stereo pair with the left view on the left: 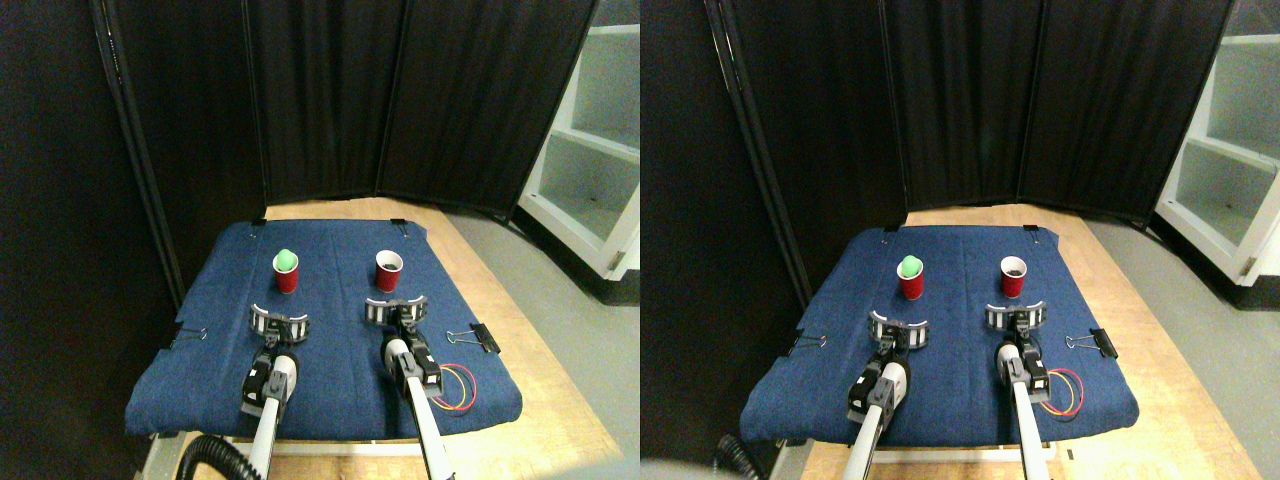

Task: Pour (bimanual)

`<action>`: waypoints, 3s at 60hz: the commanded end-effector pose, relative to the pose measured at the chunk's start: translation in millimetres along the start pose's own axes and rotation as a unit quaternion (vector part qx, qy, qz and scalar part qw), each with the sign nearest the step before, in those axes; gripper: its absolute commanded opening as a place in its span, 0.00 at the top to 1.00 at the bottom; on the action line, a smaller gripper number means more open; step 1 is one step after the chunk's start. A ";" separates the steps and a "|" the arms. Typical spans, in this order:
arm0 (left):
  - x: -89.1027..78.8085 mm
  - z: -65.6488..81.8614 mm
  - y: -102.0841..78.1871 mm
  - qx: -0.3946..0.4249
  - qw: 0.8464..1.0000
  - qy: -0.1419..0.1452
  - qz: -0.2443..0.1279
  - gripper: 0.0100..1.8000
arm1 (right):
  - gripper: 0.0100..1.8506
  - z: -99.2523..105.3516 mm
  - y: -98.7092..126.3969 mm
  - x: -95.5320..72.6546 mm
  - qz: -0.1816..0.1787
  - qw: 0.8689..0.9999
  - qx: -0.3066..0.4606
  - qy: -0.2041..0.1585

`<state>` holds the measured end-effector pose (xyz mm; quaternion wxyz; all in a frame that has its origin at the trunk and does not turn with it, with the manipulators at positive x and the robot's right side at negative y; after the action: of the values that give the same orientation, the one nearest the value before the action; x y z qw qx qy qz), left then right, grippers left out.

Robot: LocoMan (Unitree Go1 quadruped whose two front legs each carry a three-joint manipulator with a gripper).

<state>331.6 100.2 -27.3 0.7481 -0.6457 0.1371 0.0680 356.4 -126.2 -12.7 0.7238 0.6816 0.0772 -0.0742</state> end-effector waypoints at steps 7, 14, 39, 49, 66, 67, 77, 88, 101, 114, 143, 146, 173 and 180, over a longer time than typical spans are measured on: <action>-12.4 -5.6 -17.4 -0.007 0.999 0.023 -0.029 0.28 | 0.19 -1.2 14.9 -13.8 0.040 0.999 -0.005 0.011; -17.8 -6.6 -21.2 -0.012 0.999 0.032 -0.039 0.27 | 0.20 -0.9 17.6 -18.4 0.049 0.999 -0.016 0.013; -28.0 -10.0 -32.5 -0.018 0.997 0.052 -0.053 0.28 | 0.22 -1.1 24.8 -28.7 0.064 0.998 -0.018 0.016; -28.8 -11.9 -34.1 -0.019 0.996 0.060 -0.056 0.29 | 0.20 -2.4 27.7 -30.1 0.070 0.997 -0.018 0.025; -27.8 -16.2 -35.1 -0.018 0.996 0.069 -0.056 0.29 | 0.20 -2.9 24.2 -26.2 0.068 0.997 -0.027 0.030; -27.6 -16.2 -35.1 -0.018 0.996 0.068 -0.056 0.29 | 0.19 -2.8 24.0 -26.1 0.068 0.997 -0.027 0.029; -26.6 -15.6 -33.7 -0.016 0.996 0.067 -0.056 0.28 | 0.20 -2.9 23.6 -25.4 0.072 0.997 -0.025 0.030; -27.3 -15.7 -33.2 -0.018 0.996 0.066 -0.056 0.28 | 0.19 -1.4 20.1 -24.6 0.067 0.997 -0.020 0.033; -30.2 -17.3 -32.4 -0.018 0.996 0.069 -0.055 0.29 | 0.17 -0.6 19.5 -27.6 0.066 0.997 -0.025 0.028; -35.0 -17.8 -33.3 -0.023 0.996 0.062 -0.054 0.29 | 0.16 0.5 19.7 -31.5 0.065 0.997 -0.023 0.032; -35.5 -19.6 -30.9 -0.023 0.996 0.066 -0.052 0.29 | 0.18 4.6 19.5 -38.7 0.070 0.997 -0.030 0.025; -36.1 -19.8 -31.2 -0.024 0.996 0.066 -0.051 0.29 | 0.18 4.3 19.9 -39.1 0.070 0.997 -0.025 0.029; -22.4 -11.0 -29.5 -0.035 0.996 0.071 -0.046 0.26 | 0.16 4.4 20.6 -30.5 0.065 0.997 -0.020 0.025; -17.1 -8.7 -29.7 -0.036 0.996 0.067 -0.044 0.25 | 0.17 4.1 22.8 -27.9 0.063 0.998 -0.014 0.021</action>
<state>317.7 87.0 3.6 0.7173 -0.6770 0.1649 -0.0022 330.7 -129.7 14.1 0.7373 0.6730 0.0563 -0.0163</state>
